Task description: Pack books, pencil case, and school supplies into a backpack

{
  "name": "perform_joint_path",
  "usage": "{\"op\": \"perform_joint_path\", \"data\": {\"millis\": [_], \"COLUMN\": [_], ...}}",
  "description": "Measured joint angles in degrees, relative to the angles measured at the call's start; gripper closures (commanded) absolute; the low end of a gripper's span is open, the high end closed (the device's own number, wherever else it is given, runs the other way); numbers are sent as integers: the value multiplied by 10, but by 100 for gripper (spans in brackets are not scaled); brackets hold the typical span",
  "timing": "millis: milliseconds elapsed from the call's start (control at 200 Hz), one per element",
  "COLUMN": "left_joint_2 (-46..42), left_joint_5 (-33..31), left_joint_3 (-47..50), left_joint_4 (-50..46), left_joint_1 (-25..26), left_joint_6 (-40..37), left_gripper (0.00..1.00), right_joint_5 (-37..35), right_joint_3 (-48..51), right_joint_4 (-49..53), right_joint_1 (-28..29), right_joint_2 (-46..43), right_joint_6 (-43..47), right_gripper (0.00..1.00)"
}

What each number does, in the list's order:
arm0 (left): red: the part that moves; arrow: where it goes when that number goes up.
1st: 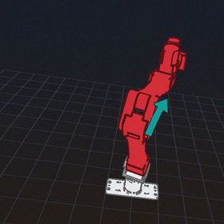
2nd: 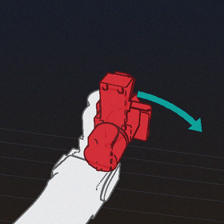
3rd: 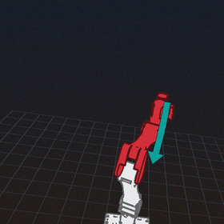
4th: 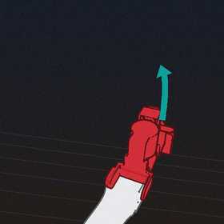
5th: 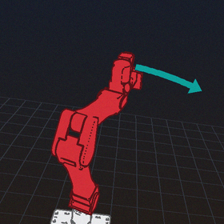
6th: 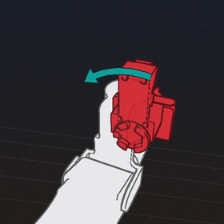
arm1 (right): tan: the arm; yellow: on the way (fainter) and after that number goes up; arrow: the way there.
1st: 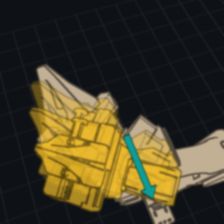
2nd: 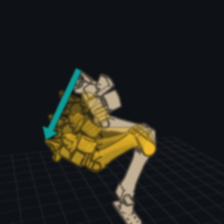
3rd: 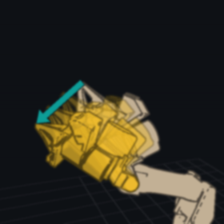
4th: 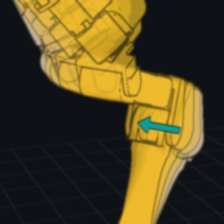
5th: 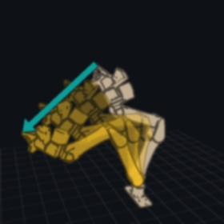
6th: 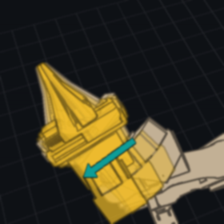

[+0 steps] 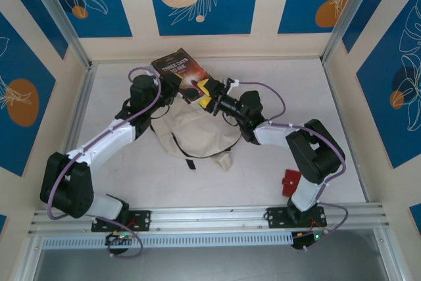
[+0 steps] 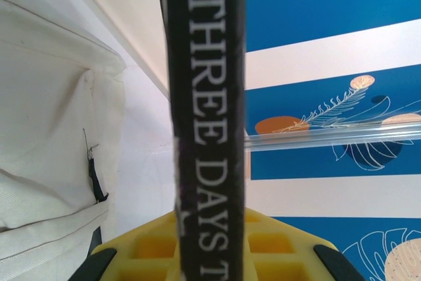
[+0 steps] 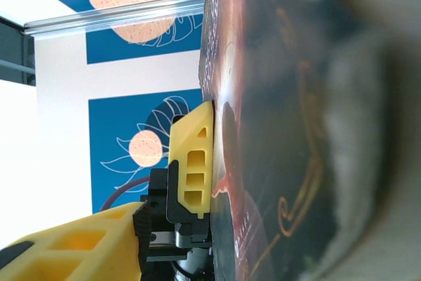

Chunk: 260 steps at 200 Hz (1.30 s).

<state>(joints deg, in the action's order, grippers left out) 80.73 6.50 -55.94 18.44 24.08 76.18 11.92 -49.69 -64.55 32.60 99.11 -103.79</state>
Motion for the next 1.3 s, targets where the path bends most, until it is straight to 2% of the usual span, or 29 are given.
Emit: {"op": "perform_joint_path", "data": {"millis": [140,240,380,445,495,535,640,815,980,1130,1300], "left_joint_2": [0,0,0,-1,-3,-7,-15,-26,-26,-2,64], "left_joint_5": [-2,-2,-7,-10,-11,-12,-10,6,16,15,-26], "left_joint_3": [2,2,2,2,2,2,2,-2,-47,-113,-172], "left_joint_4": [1,1,-10,-20,-30,-38,-69,-144,-259,-352,-430], "left_joint_1": [0,0,0,0,0,0,0,0,19,80,177], "left_joint_6": [0,0,1,1,-3,-3,-17,-73,-168,-259,-336], "left_gripper": [100,96,62,40,28,21,14,11,11,17,21], "right_joint_5": [0,2,4,3,2,1,-4,-15,-15,-18,-28], "right_joint_3": [3,6,8,13,18,20,23,23,19,7,6], "right_joint_4": [5,14,36,63,93,119,207,348,468,581,673], "right_joint_1": [0,-1,-4,-9,-17,-24,-42,-78,-133,-184,-243], "right_joint_2": [0,0,-7,-22,-39,-52,-101,-196,-264,-306,-355], "right_joint_6": [-1,-1,7,19,34,47,96,186,265,332,379], "right_gripper": [75,87,94,95,95,96,97,97,97,97,97]}}
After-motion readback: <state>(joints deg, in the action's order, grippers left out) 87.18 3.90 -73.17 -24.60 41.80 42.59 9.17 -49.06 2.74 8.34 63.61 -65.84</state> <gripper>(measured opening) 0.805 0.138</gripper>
